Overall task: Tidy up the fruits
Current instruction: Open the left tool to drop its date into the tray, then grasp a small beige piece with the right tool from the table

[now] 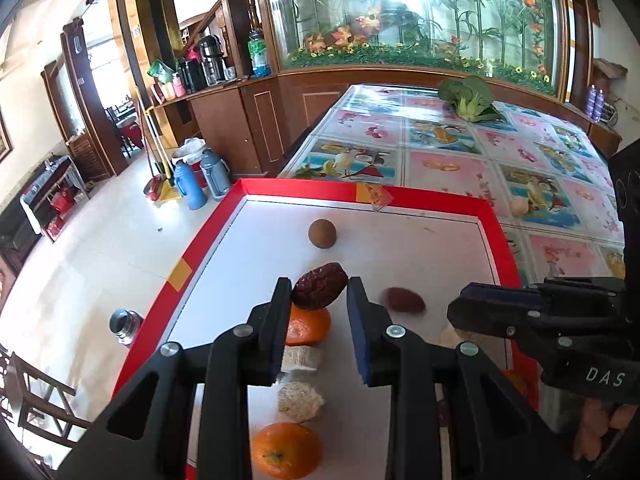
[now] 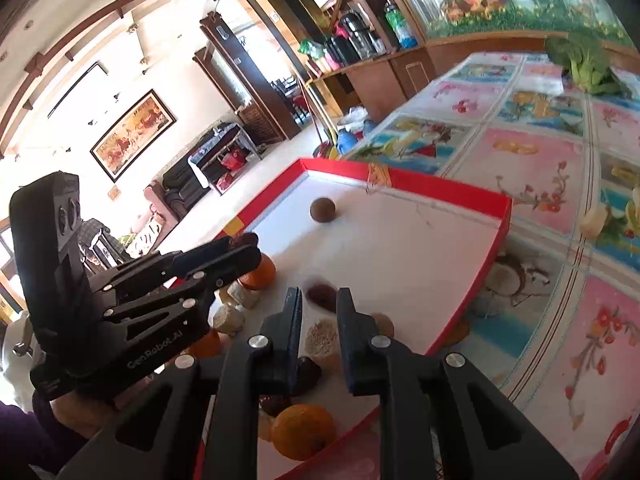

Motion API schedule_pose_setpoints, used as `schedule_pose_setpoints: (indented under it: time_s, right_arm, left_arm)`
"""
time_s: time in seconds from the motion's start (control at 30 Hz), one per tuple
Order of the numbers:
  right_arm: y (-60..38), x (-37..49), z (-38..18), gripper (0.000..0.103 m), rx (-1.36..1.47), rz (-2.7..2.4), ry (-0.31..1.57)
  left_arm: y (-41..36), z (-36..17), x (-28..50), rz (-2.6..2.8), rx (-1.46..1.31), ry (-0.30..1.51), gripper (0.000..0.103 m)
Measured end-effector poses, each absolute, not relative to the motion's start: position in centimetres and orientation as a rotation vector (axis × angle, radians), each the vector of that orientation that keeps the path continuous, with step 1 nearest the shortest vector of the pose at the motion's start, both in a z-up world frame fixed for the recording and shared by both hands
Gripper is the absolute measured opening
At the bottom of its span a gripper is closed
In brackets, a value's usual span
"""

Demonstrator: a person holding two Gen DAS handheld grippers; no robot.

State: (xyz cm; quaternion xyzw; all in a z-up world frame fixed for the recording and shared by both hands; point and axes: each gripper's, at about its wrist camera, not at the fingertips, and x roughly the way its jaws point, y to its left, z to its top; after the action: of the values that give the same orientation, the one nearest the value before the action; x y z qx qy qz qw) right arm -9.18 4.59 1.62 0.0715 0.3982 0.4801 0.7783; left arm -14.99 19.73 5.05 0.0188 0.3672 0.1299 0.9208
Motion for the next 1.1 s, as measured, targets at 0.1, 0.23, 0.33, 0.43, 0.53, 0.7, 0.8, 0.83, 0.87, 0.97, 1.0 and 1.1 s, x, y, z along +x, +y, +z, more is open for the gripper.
schedule_pose_setpoints:
  time_s: [0.1,0.23,0.33,0.43,0.53,0.7,0.8,0.83,0.87,0.97,1.0,1.1]
  right_arm:
    - [4.8,-9.4,1.6,0.017,0.15,1.041,0.861]
    - [4.5,-9.6,1.5,0.017,0.15,1.035,0.864]
    - [4.2,-9.6,1.7,0.017,0.149,1.025,0.85]
    - [3.4,-9.6,2.2,0.022,0.159,0.997,0.809]
    - [1.9,-9.1,2.9,0.022,0.202,0.954,0.757]
    - [-2.1,-6.6,2.8,0.032,0.274,0.762,0.739]
    - [-3.8,-5.1,2.2,0.032,0.283,0.664,0.772]
    - [-4.0,-4.8,1.9,0.032,0.275,0.637,0.781]
    - [-4.1,-4.5,1.7,0.032,0.266,0.61,0.796]
    - [-4.3,-3.6,1.0,0.032,0.263,0.558,0.844]
    - [-4.4,-3.6,1.0,0.032,0.26,0.546,0.844]
    - [-4.6,-3.2,0.8,0.032,0.252,0.494,0.84]
  left_arm:
    - [19.7,4.9,-14.8,0.278,0.043,0.762,0.03]
    - [19.9,4.4,-14.5,0.297,0.04,0.784,0.034]
    - [20.0,4.3,-14.5,0.319,0.044,0.788,0.054]
    - [20.1,4.5,-14.6,0.337,0.045,0.777,0.064]
    - [20.5,4.8,-14.7,0.353,0.023,0.766,0.074]
    - [21.1,5.2,-14.9,0.365,0.001,0.751,0.074]
    - [21.1,5.3,-14.8,0.361,-0.001,0.746,0.074]
    - [21.1,5.4,-14.8,0.357,-0.002,0.744,0.075]
    - [21.0,5.4,-14.8,0.355,-0.002,0.743,0.075]
    - [21.0,5.4,-14.8,0.355,-0.003,0.742,0.077]
    - [21.1,5.4,-14.8,0.357,-0.007,0.739,0.077]
    - [21.4,5.6,-14.9,0.364,-0.017,0.734,0.077]
